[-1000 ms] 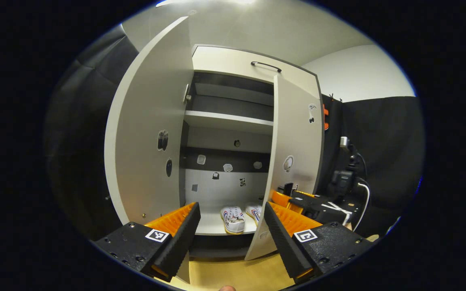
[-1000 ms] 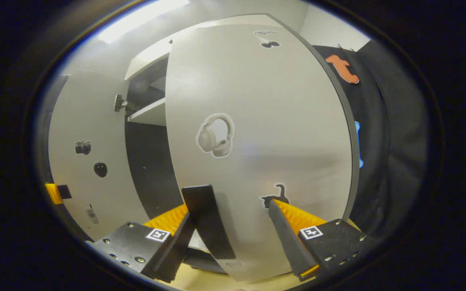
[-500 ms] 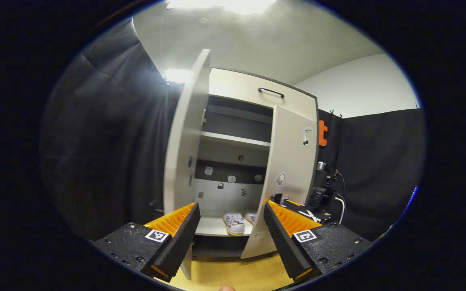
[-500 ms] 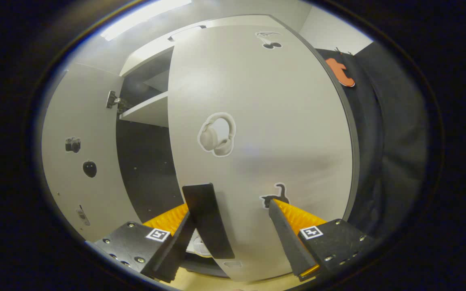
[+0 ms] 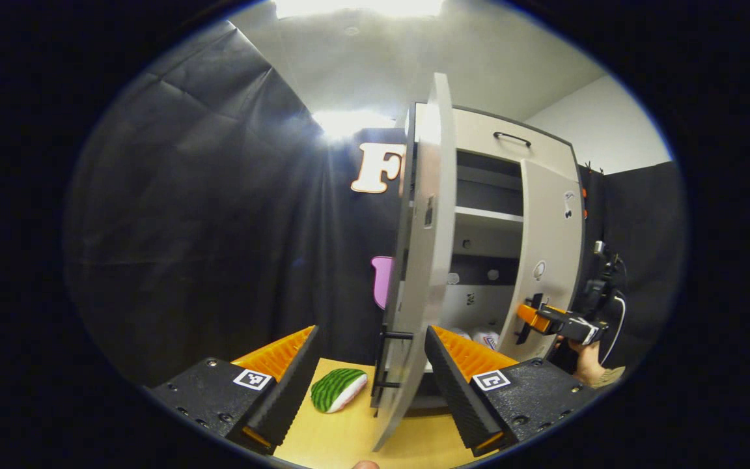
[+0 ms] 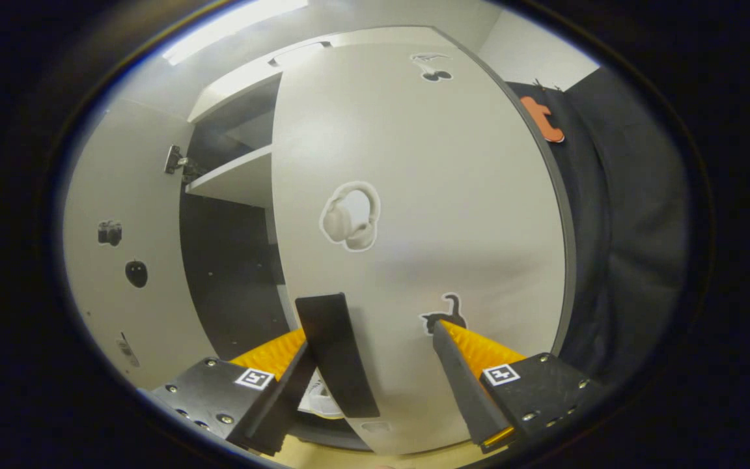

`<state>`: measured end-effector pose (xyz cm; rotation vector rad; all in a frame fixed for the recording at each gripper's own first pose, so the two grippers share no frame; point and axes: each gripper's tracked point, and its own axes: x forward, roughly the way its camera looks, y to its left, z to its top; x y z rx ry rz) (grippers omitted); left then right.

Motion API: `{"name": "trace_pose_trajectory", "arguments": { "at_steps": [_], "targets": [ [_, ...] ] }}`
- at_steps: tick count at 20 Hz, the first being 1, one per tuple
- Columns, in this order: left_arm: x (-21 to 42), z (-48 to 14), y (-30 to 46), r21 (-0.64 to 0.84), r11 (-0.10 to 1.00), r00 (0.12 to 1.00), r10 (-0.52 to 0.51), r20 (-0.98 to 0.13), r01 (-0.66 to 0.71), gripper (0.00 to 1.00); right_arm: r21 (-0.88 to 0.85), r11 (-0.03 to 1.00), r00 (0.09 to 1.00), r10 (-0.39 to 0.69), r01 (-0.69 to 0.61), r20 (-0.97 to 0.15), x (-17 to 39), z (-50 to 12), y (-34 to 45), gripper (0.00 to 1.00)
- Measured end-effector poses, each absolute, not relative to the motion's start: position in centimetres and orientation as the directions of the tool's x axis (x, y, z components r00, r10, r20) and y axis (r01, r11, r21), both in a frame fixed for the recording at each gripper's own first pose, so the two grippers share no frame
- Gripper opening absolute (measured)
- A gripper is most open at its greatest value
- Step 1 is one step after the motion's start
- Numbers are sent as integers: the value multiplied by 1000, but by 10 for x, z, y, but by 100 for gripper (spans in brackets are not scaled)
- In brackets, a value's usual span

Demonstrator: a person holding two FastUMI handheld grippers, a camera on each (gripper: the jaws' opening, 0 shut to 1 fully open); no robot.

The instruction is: Grab one shoe with the right hand and put it into the shoe cabinet, grab the other shoe with the left hand and put it into the shoe cabinet; then close the right door with the right hand and the left door with the left hand.

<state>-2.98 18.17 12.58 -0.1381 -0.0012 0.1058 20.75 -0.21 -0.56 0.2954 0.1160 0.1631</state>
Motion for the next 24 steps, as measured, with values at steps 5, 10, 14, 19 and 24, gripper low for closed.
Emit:
{"name": "trace_pose_trajectory", "arguments": {
  "at_steps": [5,10,14,19,24],
  "targets": [
    [19,95,183,-100,992,995,69,-67,-75,93,292,945,983,170,-145,-63,190,3,-6,100],
    [49,92,176,-94,996,997,-13,-73,6,95,276,952,988,149,-130,-49,173,9,-22,97],
    [68,88,166,-138,982,988,-137,-77,126,94,307,947,993,112,-97,-32,162,15,-42,100],
    [106,87,152,-58,976,974,-216,-70,212,93,309,951,998,45,-31,-39,149,12,-82,100],
    [130,86,153,-136,949,954,-295,-58,285,93,328,943,997,-23,44,-67,139,1,-126,100]
  ]
}}
